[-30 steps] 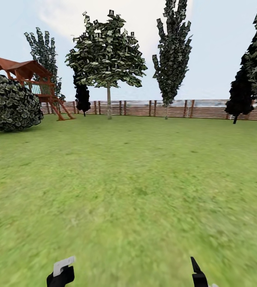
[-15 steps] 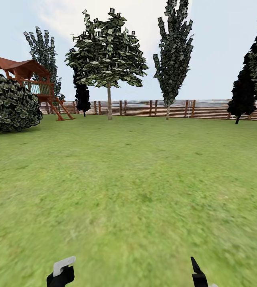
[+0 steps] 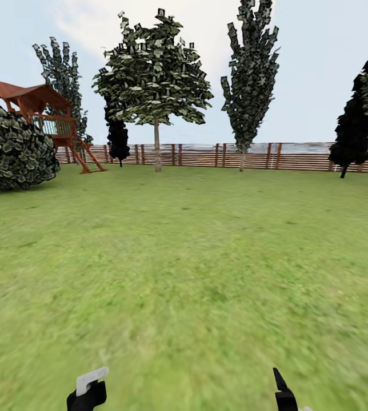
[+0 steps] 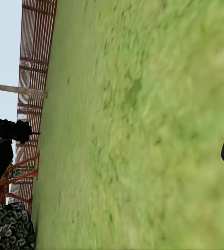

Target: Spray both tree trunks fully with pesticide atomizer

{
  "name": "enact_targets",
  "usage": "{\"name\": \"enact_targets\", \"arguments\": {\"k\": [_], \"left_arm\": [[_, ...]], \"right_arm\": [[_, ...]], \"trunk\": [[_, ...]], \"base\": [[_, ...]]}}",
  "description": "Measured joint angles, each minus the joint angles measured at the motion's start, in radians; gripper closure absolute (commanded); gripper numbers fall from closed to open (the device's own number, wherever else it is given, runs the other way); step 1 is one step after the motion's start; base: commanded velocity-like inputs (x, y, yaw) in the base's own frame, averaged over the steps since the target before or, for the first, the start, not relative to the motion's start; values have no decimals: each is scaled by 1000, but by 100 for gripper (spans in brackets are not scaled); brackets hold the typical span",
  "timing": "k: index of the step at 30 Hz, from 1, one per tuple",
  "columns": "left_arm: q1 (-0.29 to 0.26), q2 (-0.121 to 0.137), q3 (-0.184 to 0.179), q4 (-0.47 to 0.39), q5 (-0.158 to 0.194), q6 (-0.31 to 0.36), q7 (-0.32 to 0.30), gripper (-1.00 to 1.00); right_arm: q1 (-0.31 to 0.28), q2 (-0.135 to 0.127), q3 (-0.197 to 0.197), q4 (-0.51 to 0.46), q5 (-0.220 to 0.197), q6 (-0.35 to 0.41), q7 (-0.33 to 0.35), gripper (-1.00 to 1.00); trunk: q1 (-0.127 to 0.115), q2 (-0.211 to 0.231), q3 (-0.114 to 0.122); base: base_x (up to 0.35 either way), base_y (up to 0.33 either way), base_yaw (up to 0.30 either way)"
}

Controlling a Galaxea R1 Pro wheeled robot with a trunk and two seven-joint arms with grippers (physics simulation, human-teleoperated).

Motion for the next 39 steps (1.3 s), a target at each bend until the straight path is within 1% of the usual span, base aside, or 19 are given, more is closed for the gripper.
{"name": "enact_targets", "arguments": {"k": [39], "left_arm": [[0,0,0,0,0,0,0,100]], "right_arm": [[0,0,0,0,0,0,0,-100]], "trunk": [[0,0,0]], "base": [[323,118,0]]}}
